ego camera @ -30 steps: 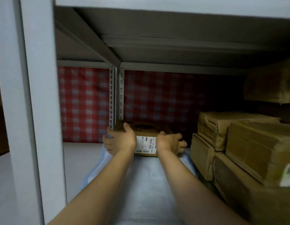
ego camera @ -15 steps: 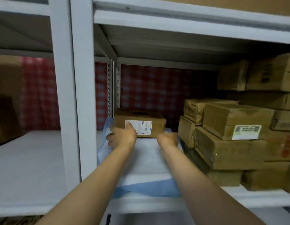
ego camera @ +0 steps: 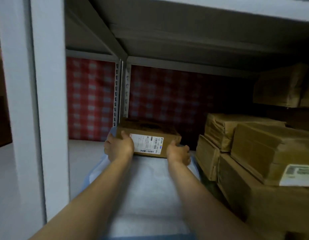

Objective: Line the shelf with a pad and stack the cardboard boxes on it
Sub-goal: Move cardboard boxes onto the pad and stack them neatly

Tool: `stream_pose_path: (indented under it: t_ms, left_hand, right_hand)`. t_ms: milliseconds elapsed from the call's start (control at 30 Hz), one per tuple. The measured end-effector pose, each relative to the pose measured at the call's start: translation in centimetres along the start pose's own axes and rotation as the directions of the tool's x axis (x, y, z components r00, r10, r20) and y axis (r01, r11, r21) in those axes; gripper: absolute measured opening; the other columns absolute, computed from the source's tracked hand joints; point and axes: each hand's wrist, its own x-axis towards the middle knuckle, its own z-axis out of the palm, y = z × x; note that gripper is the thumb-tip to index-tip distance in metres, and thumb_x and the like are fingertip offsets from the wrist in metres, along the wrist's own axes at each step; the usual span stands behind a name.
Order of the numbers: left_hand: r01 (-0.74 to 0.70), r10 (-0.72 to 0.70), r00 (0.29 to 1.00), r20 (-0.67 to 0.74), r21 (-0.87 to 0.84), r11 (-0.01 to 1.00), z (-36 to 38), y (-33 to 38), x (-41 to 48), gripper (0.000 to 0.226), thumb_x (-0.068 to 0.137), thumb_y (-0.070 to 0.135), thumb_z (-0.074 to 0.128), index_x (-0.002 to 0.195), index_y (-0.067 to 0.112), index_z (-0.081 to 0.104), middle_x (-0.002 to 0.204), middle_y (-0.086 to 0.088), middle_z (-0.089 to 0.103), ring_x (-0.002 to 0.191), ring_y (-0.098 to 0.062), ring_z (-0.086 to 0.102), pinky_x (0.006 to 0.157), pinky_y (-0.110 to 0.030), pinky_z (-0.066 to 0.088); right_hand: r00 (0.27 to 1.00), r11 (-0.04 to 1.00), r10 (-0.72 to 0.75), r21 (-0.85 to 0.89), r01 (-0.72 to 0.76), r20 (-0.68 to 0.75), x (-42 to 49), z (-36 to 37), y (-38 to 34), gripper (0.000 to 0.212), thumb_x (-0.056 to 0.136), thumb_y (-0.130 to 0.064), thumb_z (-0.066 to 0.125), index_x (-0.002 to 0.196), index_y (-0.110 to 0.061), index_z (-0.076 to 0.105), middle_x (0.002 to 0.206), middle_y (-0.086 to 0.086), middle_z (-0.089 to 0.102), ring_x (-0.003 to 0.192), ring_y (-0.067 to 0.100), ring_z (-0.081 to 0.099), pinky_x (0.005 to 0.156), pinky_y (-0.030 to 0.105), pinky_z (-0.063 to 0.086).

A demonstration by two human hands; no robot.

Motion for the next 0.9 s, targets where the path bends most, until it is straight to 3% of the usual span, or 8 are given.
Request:
stream_pose_path:
  t_ms: [233, 400, 500, 667, 767, 900]
  left_hand:
    - [-0.044, 0.040, 0.996, -0.081, -0.042, 0.998, 2.6, 0.4, 2.7, 0.056, 0.101, 0.043, 0.033, 0.139, 0.004, 0.047, 0.140, -0.020, 0.051, 0.130, -0.038, 0.045, 0.111, -0.049, 0.033]
    - [-0.017, 0.013, 0.997, -0.082, -0.045, 0.999, 3.2, 0.7, 3.3, 0.059, 0.101, 0.047, 0.035, 0.144, 0.007, 0.041, 0.146, -0.018, 0.041, 0.133, -0.038, 0.040, 0.114, -0.049, 0.030]
    - [0.010, -0.013, 0.997, -0.082, -0.042, 0.999, 3.2, 0.5, 3.6, 0.057, 0.101, 0.047, 0.035, 0.144, 0.009, 0.039, 0.147, -0.017, 0.039, 0.133, -0.039, 0.039, 0.113, -0.048, 0.030]
    - [0.007, -0.010, 0.998, -0.057, -0.044, 0.999, 3.4, 0.2, 3.6, 0.059, 0.100, 0.048, 0.037, 0.145, 0.010, 0.037, 0.148, -0.016, 0.038, 0.134, -0.039, 0.037, 0.113, -0.050, 0.031]
    - [0.002, -0.002, 1.000, -0.013, -0.017, 1.000, 3.3, 0.3, 3.2, 0.059, 0.101, 0.047, 0.036, 0.149, 0.013, 0.032, 0.153, -0.013, 0.033, 0.137, -0.039, 0.034, 0.114, -0.050, 0.030]
    - [0.004, -0.004, 0.999, 0.032, 0.005, 1.000, 3.2, 0.2, 2.4, 0.056, 0.103, 0.043, 0.036, 0.151, 0.016, 0.027, 0.155, -0.012, 0.029, 0.139, -0.039, 0.029, 0.111, -0.048, 0.027]
  right_hand:
    - [0.997, 0.996, -0.080, 0.037, 0.081, -0.013, 2.8, 2.2, -0.7, 0.057, 0.097, -0.042, 0.039, 0.145, -0.010, 0.037, 0.147, 0.019, 0.039, 0.135, 0.037, 0.035, 0.114, 0.042, 0.025]
    - [0.985, 0.987, -0.100, 0.113, 0.116, -0.140, 2.6, 2.3, -1.3, 0.052, 0.094, -0.044, 0.046, 0.136, -0.013, 0.046, 0.142, 0.017, 0.040, 0.130, 0.038, 0.035, 0.111, 0.045, 0.030]
    - [0.985, 0.989, -0.087, 0.110, 0.104, -0.150, 3.0, 1.9, -0.8, 0.044, 0.093, -0.044, 0.047, 0.126, -0.014, 0.051, 0.140, 0.017, 0.043, 0.129, 0.037, 0.034, 0.109, 0.046, 0.032]
    - [0.989, 0.968, -0.050, 0.237, 0.083, -0.142, 3.2, 1.9, -1.5, 0.041, 0.094, -0.042, 0.045, 0.122, -0.012, 0.043, 0.125, 0.018, 0.057, 0.125, 0.036, 0.043, 0.098, 0.045, 0.042]
    - [0.979, 0.976, -0.054, 0.198, 0.094, -0.198, 2.7, 2.1, -1.4, 0.040, 0.093, -0.041, 0.045, 0.122, -0.013, 0.042, 0.128, 0.016, 0.055, 0.124, 0.035, 0.045, 0.098, 0.051, 0.042]
    - [0.991, 0.992, -0.008, 0.127, 0.025, -0.133, 2.4, 2.2, -0.8, 0.049, 0.094, -0.039, 0.045, 0.133, -0.011, 0.036, 0.138, 0.017, 0.048, 0.127, 0.038, 0.042, 0.100, 0.052, 0.041]
